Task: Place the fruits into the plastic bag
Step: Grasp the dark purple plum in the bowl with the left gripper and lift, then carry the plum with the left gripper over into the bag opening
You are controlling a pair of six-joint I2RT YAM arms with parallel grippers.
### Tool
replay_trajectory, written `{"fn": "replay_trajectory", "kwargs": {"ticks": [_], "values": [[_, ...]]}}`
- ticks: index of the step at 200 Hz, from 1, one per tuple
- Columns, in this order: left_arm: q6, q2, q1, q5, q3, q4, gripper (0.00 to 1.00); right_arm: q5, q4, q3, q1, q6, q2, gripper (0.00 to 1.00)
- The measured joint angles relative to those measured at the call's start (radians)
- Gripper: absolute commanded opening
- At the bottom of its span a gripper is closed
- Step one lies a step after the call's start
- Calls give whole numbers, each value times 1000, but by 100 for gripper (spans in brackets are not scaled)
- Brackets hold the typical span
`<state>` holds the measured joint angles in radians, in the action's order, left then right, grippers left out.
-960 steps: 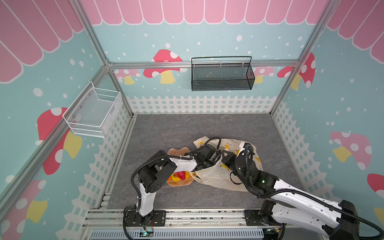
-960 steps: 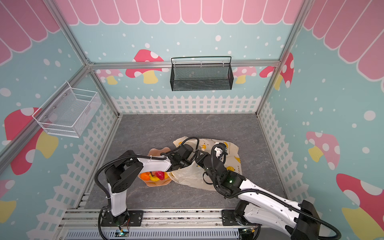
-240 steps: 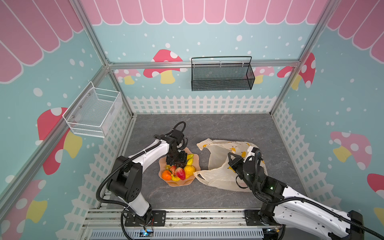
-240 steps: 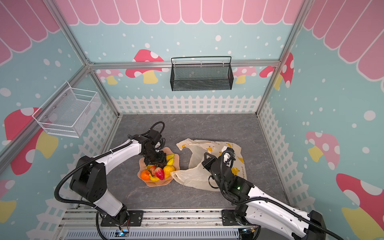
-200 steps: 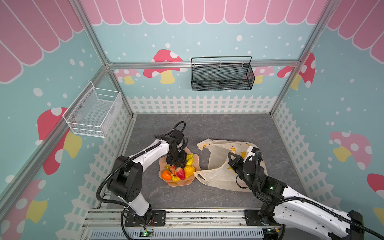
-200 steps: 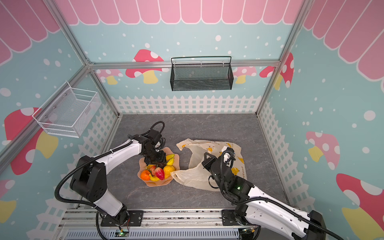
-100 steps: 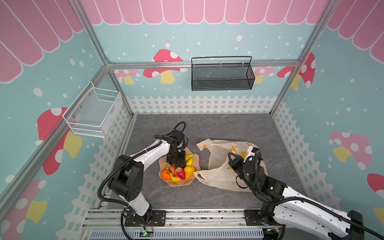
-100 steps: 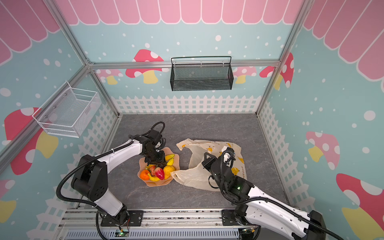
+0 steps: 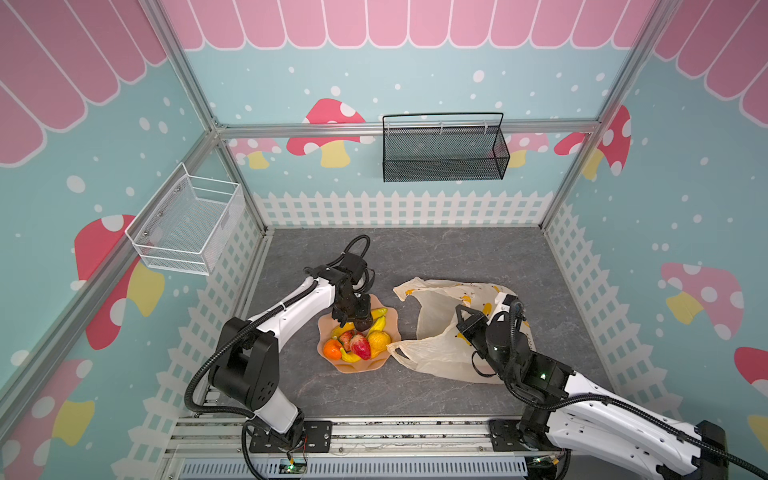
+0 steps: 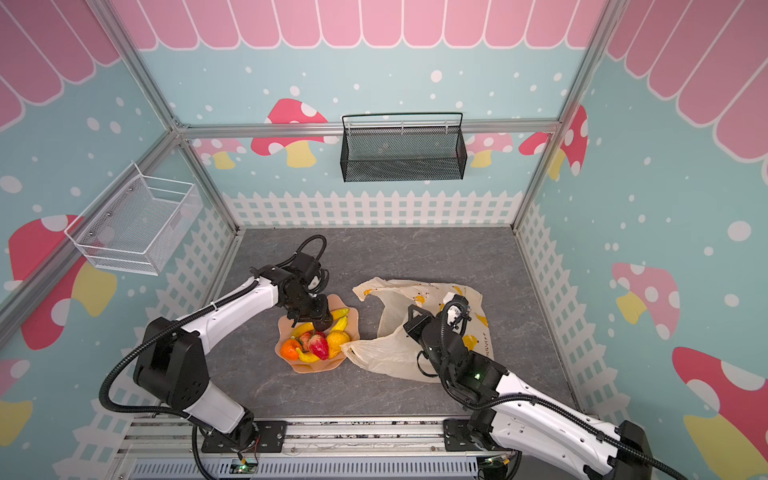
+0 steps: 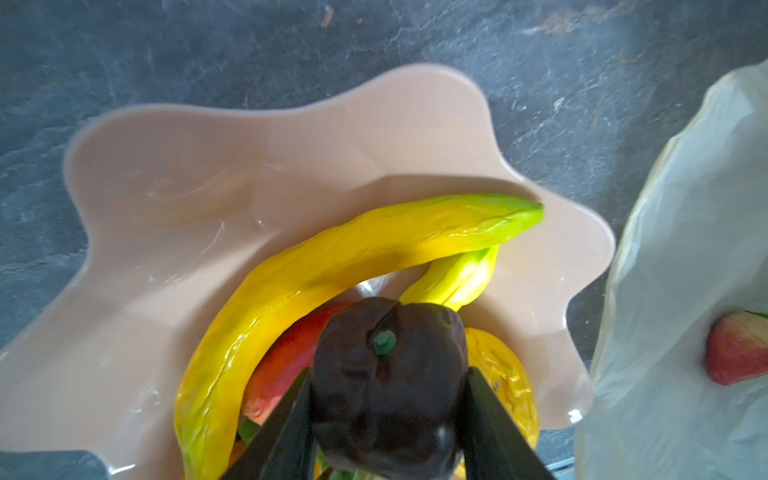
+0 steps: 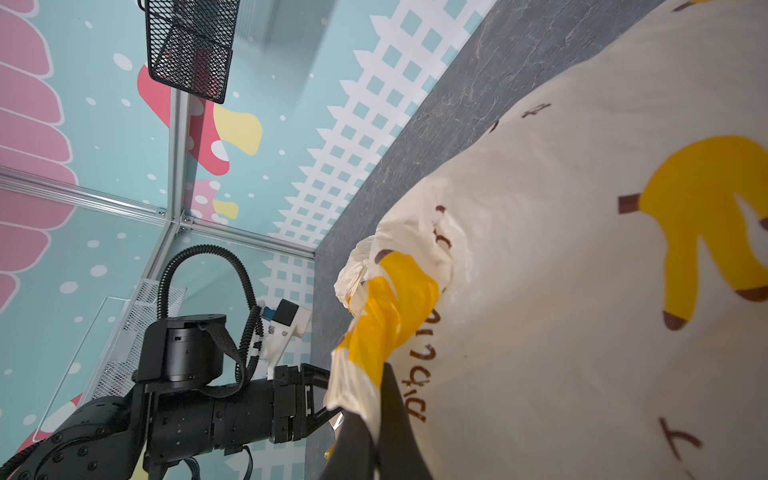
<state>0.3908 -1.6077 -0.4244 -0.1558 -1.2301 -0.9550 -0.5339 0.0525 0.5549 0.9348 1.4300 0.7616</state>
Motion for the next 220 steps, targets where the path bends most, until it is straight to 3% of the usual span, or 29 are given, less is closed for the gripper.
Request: {"fn": "replay_trajectory", "kwargs": {"ticks": [82,153,220], "values": [[-30,109,0,15,-65,-23,40,0,0,0,0,0,2,0],[-124,147,-10,-10,-72,-19,31,1,0,0,0,0,5,0],[-329,213,-164,-96,-68,-4,25,2,0,0,0,0,8,0]]}}
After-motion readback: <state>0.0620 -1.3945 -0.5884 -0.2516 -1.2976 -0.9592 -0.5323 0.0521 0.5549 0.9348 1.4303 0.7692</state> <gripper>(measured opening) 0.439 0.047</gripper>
